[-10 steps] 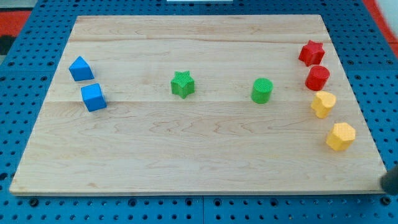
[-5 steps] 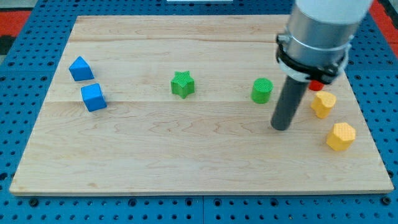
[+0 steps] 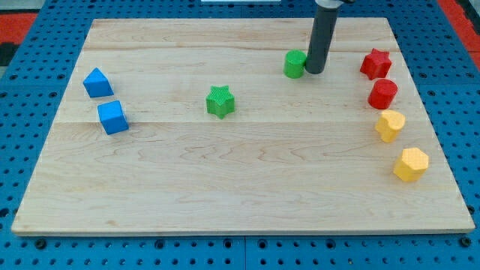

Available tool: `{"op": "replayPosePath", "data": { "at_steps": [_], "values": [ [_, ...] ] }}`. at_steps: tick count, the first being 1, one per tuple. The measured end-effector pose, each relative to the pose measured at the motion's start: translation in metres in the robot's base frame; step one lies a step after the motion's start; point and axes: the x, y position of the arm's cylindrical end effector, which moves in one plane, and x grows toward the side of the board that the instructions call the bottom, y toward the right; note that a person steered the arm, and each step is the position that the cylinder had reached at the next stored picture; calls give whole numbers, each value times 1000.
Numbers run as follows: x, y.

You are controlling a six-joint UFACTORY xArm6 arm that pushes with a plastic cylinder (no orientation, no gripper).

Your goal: Move green circle above the blue triangle

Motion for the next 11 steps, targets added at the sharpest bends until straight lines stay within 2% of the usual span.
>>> {"op": "replayPosePath", "data": {
  "at_steps": [1, 3, 4, 5, 7, 8, 11],
  "values": [
    [-13, -33],
    [-23, -142],
    [-49, -155],
    [-56, -185],
    [-56, -307],
    [-55, -326],
    [-40, -300]
  ]
}}
